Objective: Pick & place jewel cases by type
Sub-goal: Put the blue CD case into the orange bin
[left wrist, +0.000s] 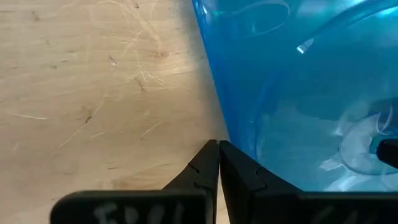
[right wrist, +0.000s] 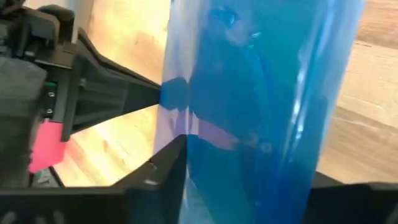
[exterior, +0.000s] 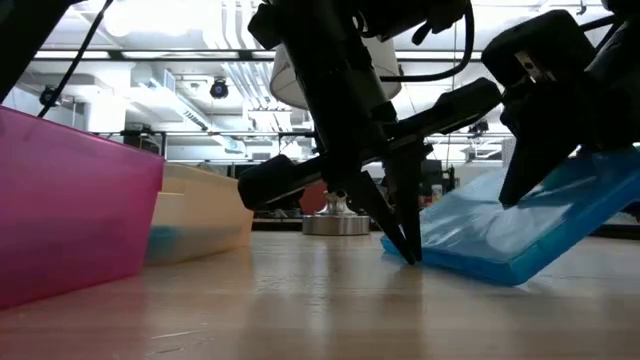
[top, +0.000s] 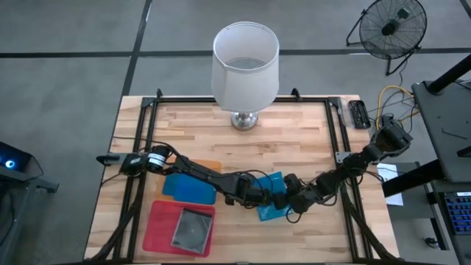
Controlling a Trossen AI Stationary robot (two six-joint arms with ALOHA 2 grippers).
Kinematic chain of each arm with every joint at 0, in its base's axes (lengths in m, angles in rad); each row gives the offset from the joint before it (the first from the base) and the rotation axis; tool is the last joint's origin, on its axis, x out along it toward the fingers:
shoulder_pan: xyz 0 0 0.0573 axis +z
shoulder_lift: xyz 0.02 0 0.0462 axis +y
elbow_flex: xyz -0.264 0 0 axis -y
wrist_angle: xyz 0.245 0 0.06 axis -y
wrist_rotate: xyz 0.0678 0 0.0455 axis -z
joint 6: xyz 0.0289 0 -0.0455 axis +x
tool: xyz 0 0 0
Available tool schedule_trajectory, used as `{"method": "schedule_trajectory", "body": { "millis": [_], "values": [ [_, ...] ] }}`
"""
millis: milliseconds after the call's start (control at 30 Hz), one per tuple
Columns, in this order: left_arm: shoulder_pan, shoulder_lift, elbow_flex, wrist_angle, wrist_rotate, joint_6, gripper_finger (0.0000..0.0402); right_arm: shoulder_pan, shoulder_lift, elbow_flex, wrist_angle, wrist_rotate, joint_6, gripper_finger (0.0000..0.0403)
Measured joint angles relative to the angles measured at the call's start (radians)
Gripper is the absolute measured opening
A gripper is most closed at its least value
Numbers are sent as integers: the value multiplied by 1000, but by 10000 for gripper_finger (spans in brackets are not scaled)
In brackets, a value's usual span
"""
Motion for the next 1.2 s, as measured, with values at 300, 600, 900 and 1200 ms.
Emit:
{"method": "schedule_trajectory", "body": {
  "millis": [300, 600, 900, 1200],
  "values": [
    [0, -35, 0, -31, 0, 37, 0, 13, -88, 0, -11, -28, -79, 61],
    [-9, -141, 58, -53, -82, 189, 0, 12, -287, 0, -69, -30, -249, 28],
    [-16, -224, 176, -82, -181, 433, 0, 2, -451, -1, -149, -99, -364, 19],
    [-18, -309, 270, -127, -110, 746, 0, -17, -506, 16, -167, -244, -437, 18]
  ]
}}
